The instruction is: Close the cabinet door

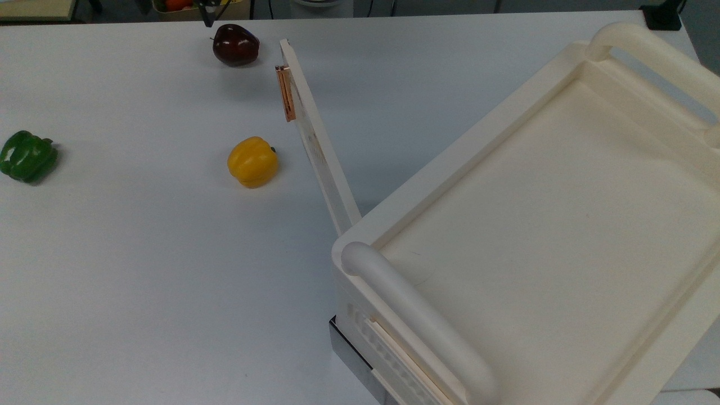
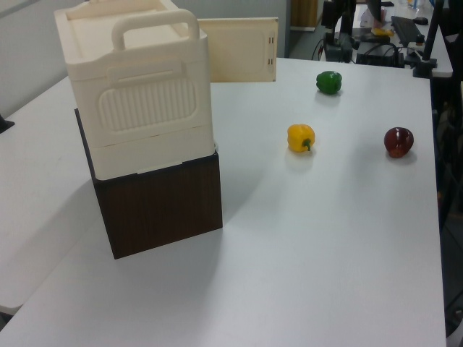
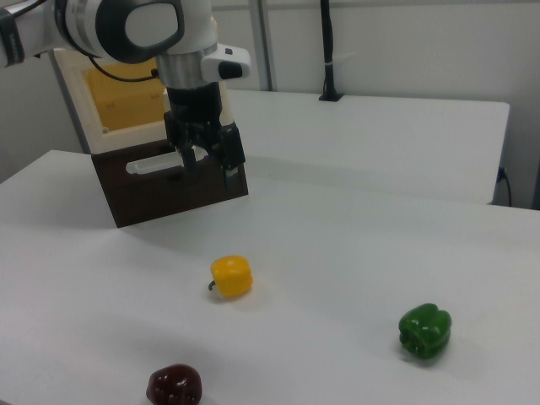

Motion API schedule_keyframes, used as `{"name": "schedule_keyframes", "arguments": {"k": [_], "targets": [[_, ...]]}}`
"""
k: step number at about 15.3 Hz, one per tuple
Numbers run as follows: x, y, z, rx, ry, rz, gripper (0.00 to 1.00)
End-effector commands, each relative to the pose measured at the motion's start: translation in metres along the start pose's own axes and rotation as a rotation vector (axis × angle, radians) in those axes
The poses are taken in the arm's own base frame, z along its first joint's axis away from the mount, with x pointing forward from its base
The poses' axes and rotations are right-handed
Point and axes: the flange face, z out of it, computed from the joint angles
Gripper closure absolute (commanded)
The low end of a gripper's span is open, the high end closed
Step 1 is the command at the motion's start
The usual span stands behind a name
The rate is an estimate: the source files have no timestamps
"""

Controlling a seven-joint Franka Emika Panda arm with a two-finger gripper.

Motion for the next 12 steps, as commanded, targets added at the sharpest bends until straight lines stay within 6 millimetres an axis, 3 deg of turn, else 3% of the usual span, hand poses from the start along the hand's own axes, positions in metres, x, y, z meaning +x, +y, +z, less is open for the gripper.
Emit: {"name": "schedule_keyframes", "arguments": {"k": [1, 8, 9, 11, 12], "targets": [[-0.0115, 0.0131, -0.0105, 0.048, -0.004, -0.011, 0.00], [-0.0107, 0.0067, -0.0105, 0.072, -0.001, -0.074, 0.00], [-0.0109, 0.0067, -0.0104, 0.072, -0.002, -0.096, 0.11], [-0.0125, 0.0077, -0.0104, 0.080, -0.007, -0.174, 0.56], [-0.0144, 0.0079, -0.0089, 0.089, -0.021, -0.235, 0.72]]}}
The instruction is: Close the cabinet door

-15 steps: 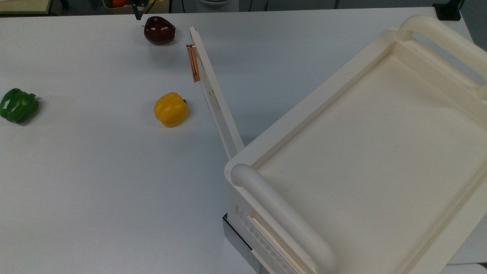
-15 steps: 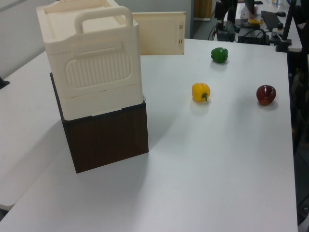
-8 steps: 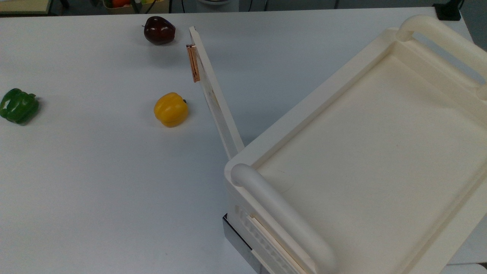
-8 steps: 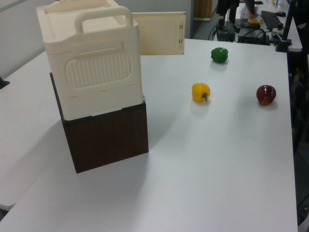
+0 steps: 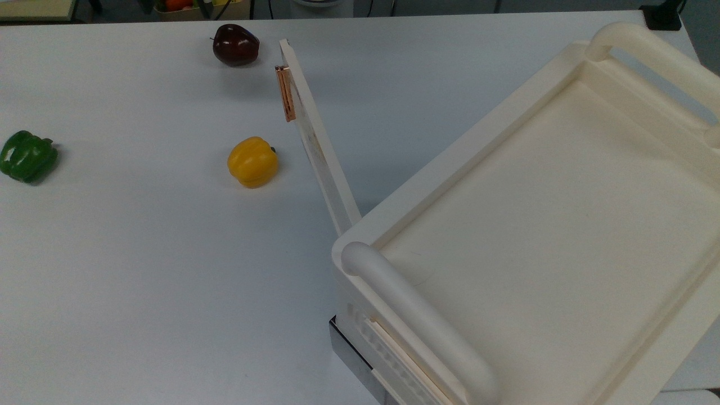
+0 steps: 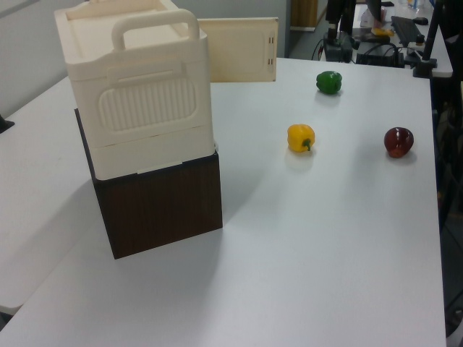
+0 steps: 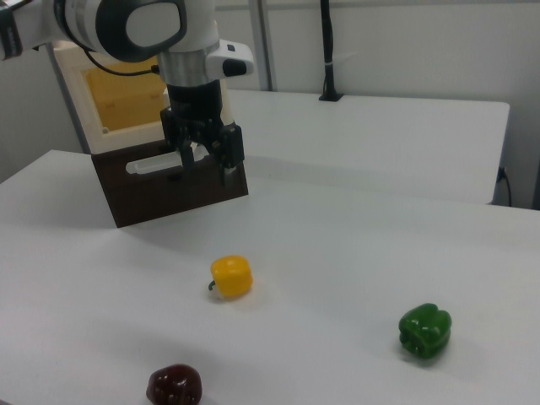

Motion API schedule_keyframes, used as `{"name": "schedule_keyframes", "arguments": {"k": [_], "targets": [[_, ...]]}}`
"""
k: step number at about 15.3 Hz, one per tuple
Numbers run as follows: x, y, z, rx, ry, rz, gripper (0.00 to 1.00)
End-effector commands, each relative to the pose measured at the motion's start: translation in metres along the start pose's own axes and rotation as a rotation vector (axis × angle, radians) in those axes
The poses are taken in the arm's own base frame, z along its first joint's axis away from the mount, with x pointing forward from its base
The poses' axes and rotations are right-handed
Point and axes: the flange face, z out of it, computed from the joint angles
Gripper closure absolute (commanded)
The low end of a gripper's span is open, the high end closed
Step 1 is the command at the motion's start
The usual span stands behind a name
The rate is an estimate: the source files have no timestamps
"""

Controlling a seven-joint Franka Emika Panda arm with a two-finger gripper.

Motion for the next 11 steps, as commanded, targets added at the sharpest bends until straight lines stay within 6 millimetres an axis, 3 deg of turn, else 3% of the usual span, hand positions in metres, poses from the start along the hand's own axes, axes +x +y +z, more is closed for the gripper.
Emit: {"name": "schedule_keyframes", "arguments": {"k": [1, 3, 4, 6, 9, 11], "targets": [[-0.014, 0.001, 0.000, 0.040, -0.059, -0.193, 0.84], [-0.017, 0.005, 0.001, 0.043, -0.084, -0.343, 0.98], [-0.017, 0.005, 0.000, 0.040, -0.080, -0.436, 1.00], [-0.014, 0.013, -0.003, 0.034, -0.062, -0.633, 1.00], [-0.013, 0.025, -0.014, 0.006, -0.036, -0.797, 1.00], [-0.001, 0.030, -0.023, -0.071, 0.056, -0.970, 1.00]]}}
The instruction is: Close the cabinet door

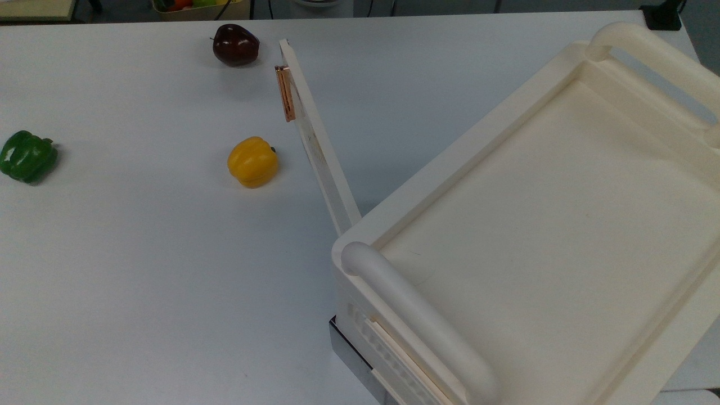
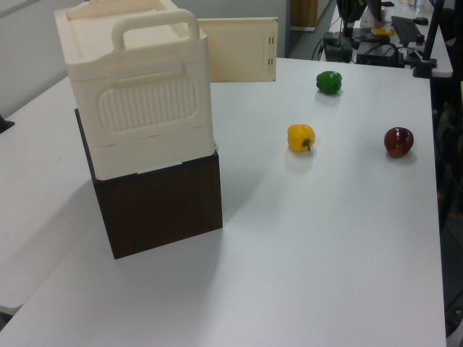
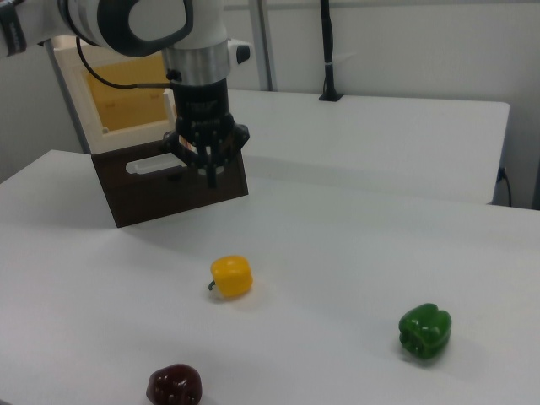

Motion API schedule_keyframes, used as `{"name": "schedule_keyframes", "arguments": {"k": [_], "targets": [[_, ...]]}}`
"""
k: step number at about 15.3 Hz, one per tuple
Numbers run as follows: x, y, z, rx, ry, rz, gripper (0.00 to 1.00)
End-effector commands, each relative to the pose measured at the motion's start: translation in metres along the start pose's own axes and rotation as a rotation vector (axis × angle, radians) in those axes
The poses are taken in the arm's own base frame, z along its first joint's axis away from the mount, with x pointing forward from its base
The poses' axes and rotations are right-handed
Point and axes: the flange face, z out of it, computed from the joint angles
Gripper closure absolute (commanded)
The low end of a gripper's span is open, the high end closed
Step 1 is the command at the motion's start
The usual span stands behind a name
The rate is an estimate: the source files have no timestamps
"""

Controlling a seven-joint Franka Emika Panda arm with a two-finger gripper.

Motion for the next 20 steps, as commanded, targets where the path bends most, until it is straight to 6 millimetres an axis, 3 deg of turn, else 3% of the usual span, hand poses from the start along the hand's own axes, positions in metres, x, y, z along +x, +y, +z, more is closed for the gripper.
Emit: {"name": "schedule_keyframes", "arguments": {"k": [1, 4, 9, 13, 20], "targets": [[0.006, 0.014, -0.015, -0.136, 0.064, -0.240, 1.00], [0.017, 0.023, -0.012, -0.199, 0.084, -0.324, 1.00], [0.067, 0.035, -0.002, -0.349, 0.247, -0.396, 1.00], [0.125, 0.008, 0.013, -0.394, 0.307, -0.466, 1.00], [0.161, -0.016, 0.016, -0.454, 0.375, -0.519, 0.97]]}}
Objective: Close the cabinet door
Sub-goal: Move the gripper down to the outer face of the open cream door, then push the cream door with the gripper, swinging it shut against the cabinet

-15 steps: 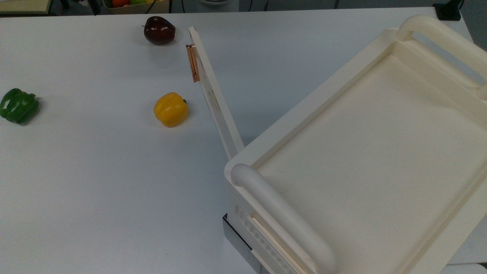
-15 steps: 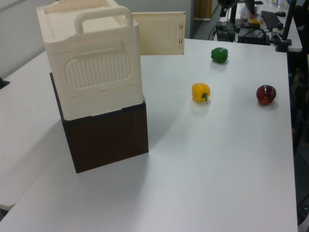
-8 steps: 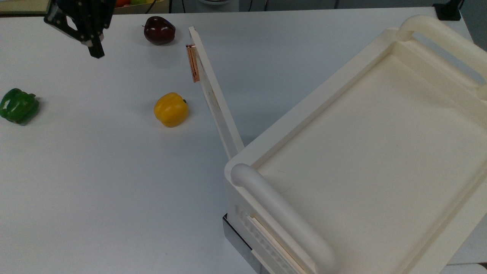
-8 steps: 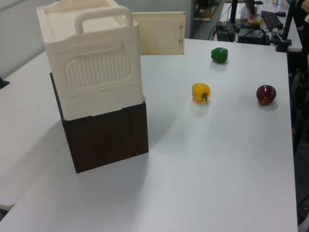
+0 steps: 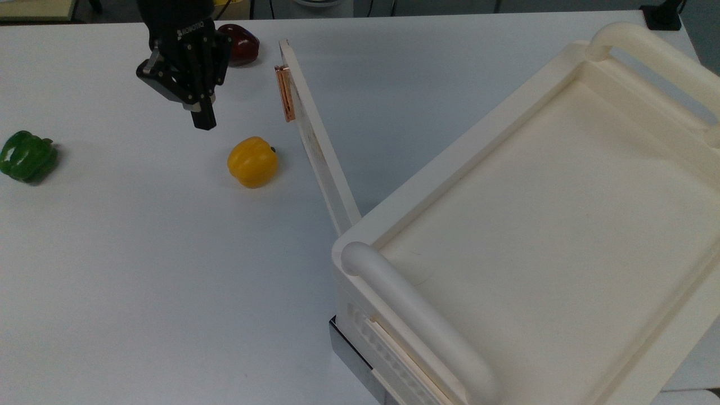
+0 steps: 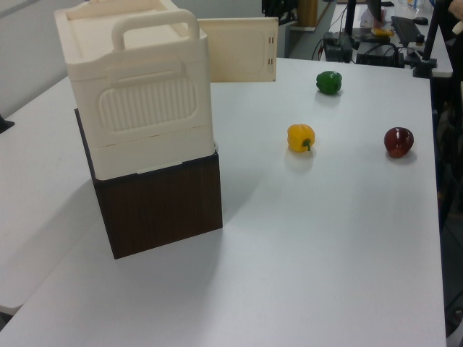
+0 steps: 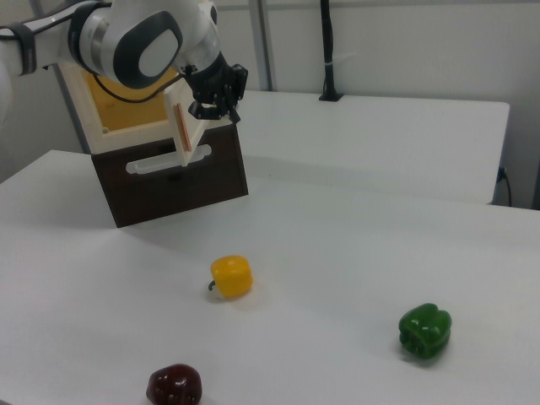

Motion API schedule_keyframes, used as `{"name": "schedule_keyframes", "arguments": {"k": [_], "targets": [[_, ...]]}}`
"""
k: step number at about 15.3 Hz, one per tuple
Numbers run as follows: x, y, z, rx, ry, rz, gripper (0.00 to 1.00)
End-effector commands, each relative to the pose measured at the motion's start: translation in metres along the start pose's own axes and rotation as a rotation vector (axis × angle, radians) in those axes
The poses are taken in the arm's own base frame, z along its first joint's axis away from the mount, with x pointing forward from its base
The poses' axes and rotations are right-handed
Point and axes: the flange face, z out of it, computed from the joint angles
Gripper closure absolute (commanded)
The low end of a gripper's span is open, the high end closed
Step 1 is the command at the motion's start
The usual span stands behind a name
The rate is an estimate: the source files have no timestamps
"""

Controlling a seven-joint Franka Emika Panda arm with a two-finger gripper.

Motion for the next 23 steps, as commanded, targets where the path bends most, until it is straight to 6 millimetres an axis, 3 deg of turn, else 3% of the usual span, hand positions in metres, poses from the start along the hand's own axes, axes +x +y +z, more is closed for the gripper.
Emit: {"name": "schedule_keyframes", "arguments": {"k": [1, 6, 10, 14, 23], "targets": [[0.023, -0.007, -0.001, -0.025, 0.054, -0.021, 0.96], [0.063, -0.023, 0.003, -0.008, 0.090, -0.028, 0.93], [0.092, -0.039, 0.017, 0.019, 0.099, -0.036, 0.93], [0.136, -0.063, 0.017, 0.043, 0.128, -0.032, 0.94], [0.222, -0.116, 0.025, 0.072, 0.169, 0.155, 0.95]]}}
